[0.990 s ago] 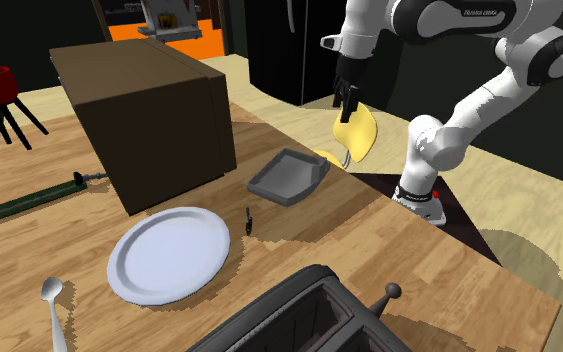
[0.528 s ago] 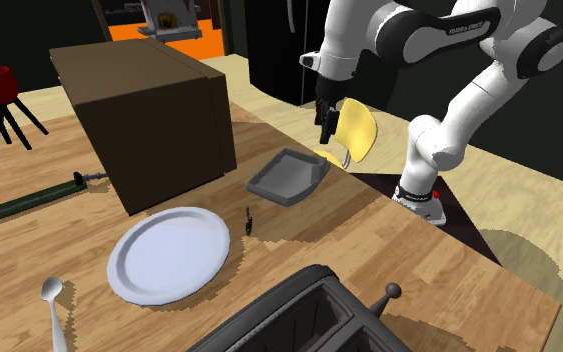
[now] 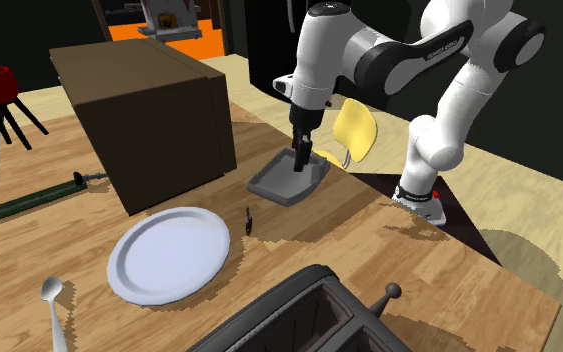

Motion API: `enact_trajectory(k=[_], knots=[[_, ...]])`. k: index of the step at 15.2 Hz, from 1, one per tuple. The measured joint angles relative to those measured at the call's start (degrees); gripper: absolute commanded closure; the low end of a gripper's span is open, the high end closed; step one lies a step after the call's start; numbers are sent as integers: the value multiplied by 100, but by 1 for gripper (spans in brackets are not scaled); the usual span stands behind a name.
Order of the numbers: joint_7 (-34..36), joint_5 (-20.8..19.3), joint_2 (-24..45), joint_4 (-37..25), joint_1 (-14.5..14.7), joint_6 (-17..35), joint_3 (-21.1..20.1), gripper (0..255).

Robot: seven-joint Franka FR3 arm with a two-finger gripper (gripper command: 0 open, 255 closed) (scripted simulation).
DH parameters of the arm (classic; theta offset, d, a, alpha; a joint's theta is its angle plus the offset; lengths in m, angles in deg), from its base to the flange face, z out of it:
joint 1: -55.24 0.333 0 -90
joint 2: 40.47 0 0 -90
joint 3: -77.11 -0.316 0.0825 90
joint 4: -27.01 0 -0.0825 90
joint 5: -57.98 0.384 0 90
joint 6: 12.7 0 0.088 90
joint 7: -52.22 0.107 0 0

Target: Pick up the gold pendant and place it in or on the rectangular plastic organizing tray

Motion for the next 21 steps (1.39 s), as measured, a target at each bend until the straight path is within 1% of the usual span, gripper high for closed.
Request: enact_trajectory(k=[3, 5, 8, 12, 13, 15, 21], knots=[[515, -438, 739, -536, -10, 104, -301, 0], [869, -761, 1210, -896, 44, 114, -464, 0], [1430, -1355, 2051, -1608, 244, 21, -642, 0], [1937, -2024, 3004, -2500, 631, -175, -659, 0], [2007, -2118, 3148, -2612, 697, -180, -644, 0], [2057, -2192, 3251, -2618, 725, -104, -621, 0], [2127, -2286, 3362, -2372, 695, 230, -570, 0]])
